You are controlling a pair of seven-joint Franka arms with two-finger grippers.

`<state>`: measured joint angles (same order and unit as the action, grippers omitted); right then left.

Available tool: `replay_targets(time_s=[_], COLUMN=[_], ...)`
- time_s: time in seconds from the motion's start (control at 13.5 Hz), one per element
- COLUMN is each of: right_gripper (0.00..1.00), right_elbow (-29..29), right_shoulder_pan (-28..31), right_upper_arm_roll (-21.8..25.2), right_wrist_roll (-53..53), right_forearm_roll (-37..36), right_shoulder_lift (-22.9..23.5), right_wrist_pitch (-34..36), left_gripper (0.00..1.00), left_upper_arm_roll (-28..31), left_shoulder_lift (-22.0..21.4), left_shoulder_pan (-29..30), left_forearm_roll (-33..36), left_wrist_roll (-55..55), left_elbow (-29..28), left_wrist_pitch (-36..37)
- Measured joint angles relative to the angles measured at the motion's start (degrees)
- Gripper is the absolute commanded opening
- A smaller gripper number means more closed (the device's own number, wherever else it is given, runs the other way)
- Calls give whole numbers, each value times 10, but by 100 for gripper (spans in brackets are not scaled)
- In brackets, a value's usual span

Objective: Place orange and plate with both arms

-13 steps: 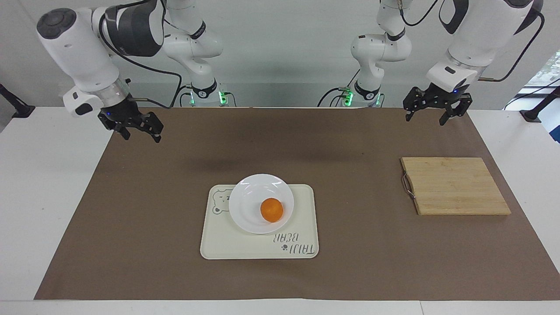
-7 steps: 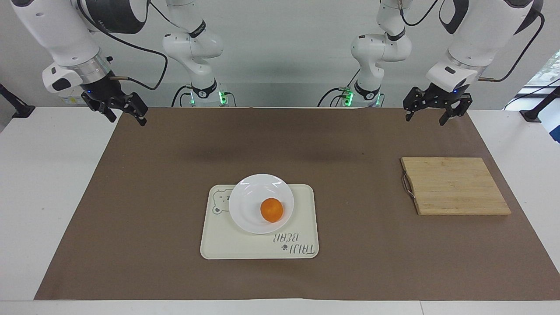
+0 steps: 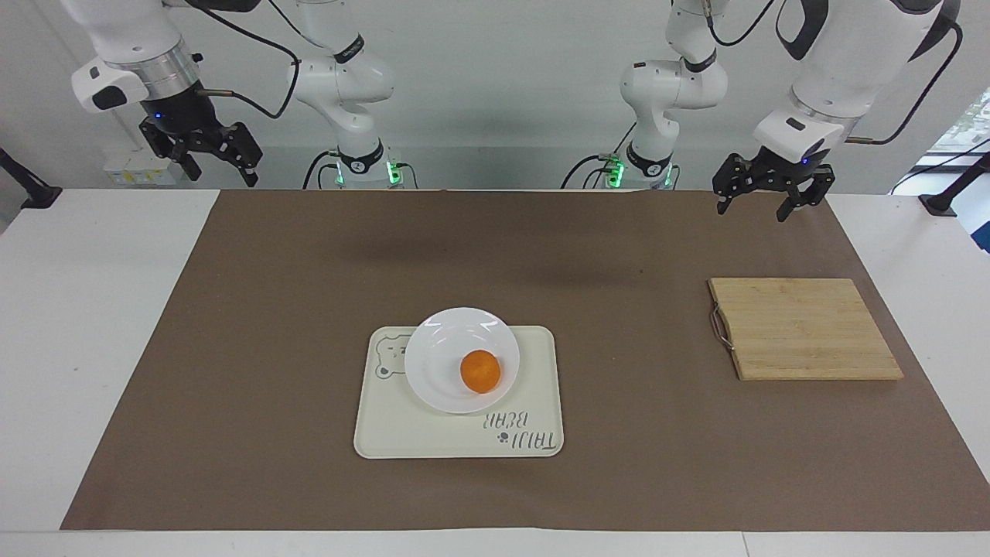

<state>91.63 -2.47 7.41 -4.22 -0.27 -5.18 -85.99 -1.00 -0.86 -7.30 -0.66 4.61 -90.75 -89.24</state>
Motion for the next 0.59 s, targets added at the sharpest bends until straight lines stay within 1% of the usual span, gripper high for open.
replay_targets(time_s=[0.15,0.59], right_gripper=[100,100], right_elbow=[1,2], right_shoulder_pan=[7,12], right_upper_arm_roll=[-13,-22], right_wrist_roll=[0,0], right_forearm_roll=[0,0], right_shoulder_lift=[0,0], right_wrist_pitch=[0,0], left_gripper=[100,100], left_upper_arm_roll=[0,-1], left_shoulder_lift=[0,0], left_shoulder_pan=[0,0], left_forearm_roll=[0,0], left_wrist_roll=[0,0], left_elbow=[0,0], left_wrist_pitch=[0,-2])
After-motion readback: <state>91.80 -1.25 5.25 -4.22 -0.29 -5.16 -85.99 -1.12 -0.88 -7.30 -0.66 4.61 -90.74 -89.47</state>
